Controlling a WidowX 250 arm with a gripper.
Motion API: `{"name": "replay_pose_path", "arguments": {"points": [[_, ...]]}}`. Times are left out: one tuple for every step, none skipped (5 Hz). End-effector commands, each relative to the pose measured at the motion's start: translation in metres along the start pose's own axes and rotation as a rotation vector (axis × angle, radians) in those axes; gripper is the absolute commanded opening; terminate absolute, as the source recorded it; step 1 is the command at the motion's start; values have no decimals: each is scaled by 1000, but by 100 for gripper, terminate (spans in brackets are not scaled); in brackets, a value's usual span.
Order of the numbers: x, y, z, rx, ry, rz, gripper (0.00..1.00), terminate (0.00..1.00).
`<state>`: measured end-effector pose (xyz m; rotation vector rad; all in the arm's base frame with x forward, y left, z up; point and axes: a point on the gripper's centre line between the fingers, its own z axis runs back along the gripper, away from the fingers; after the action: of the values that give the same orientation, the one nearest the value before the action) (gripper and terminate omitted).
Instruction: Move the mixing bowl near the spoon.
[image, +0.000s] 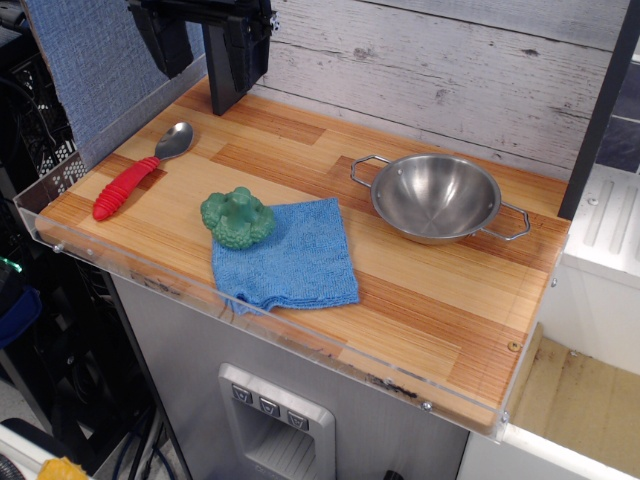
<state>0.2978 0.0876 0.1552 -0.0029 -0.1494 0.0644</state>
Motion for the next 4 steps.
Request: {"name": "replay_pose_path", "arguments": {"points": [[0,0,0,0,0,0,100,0],[14,-41,-15,-30,-6,-97,100,0],[27,-79,-28,-73,-25,-156,100,0],[41,-119,-48,-83,-21,-242,100,0]]}}
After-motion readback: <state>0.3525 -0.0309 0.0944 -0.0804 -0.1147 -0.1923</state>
